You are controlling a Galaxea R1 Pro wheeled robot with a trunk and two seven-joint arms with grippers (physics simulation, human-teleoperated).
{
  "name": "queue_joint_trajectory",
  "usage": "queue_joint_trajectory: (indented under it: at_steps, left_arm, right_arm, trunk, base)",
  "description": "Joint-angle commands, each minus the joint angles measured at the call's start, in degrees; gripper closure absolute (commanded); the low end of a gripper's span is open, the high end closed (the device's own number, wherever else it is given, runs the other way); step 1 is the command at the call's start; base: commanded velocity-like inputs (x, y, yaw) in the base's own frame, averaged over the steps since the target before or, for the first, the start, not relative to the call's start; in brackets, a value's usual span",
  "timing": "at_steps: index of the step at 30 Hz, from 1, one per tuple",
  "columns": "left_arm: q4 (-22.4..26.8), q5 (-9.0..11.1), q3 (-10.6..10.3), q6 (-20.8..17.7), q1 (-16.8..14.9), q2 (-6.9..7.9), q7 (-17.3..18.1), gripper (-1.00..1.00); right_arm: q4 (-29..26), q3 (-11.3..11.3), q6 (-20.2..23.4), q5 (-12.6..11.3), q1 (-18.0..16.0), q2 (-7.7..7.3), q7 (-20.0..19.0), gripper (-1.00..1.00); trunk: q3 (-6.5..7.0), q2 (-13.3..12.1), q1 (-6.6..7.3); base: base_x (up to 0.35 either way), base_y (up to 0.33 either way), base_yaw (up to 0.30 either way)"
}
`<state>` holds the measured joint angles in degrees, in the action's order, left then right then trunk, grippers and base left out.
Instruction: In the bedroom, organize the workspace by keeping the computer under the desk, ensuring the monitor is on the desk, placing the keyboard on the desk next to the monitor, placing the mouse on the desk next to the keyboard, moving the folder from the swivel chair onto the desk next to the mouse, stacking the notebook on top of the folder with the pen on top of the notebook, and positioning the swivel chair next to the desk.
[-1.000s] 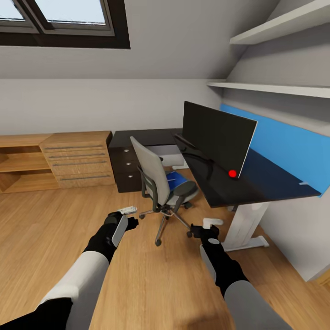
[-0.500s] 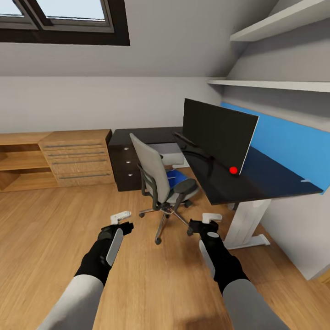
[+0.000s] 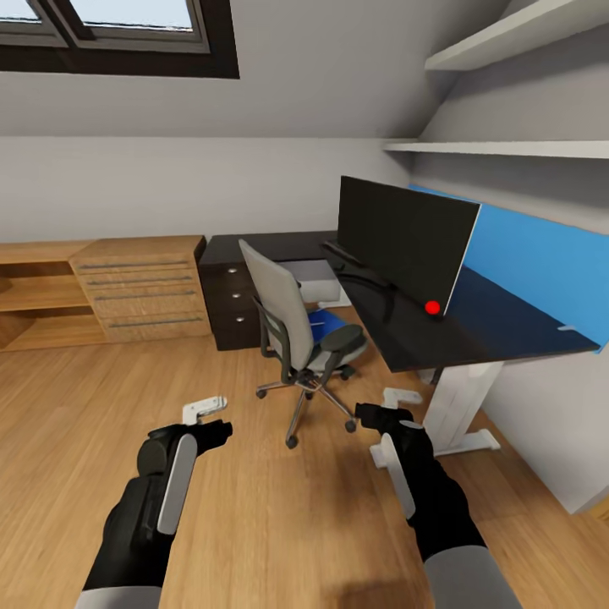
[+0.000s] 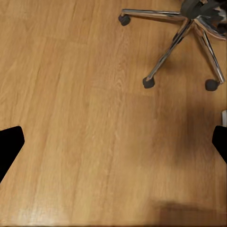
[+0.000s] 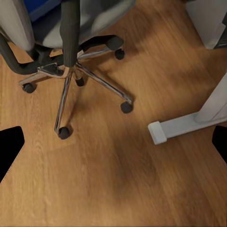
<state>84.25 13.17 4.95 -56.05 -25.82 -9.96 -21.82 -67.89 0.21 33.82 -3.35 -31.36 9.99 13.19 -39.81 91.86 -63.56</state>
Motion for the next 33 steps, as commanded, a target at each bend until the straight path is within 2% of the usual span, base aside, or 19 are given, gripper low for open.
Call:
queue_joint_trajectory:
  at_steps: [1,33]
  left_arm:
    - [0.1,0.6,0.1,-0.4,0.0,-0.04,-0.5,-1.00]
    - [0.2,0.6,0.1,-1.0,1.2,-0.04,-1.0,-1.00]
  right_arm:
    - [-0.2,0.0,0.3,-0.4,0.0,0.01,0.4,-1.00]
    - [-2.3,0.5,0.0,-0.4,0.2,0.01,0.4,-1.00]
  trunk:
    - [-0.24,0.4,-0.22]
    - [-5.98,13.3,-7.25]
  base:
    - [0.000,0.000,0.000]
    - [0.000,0.000,0.000]
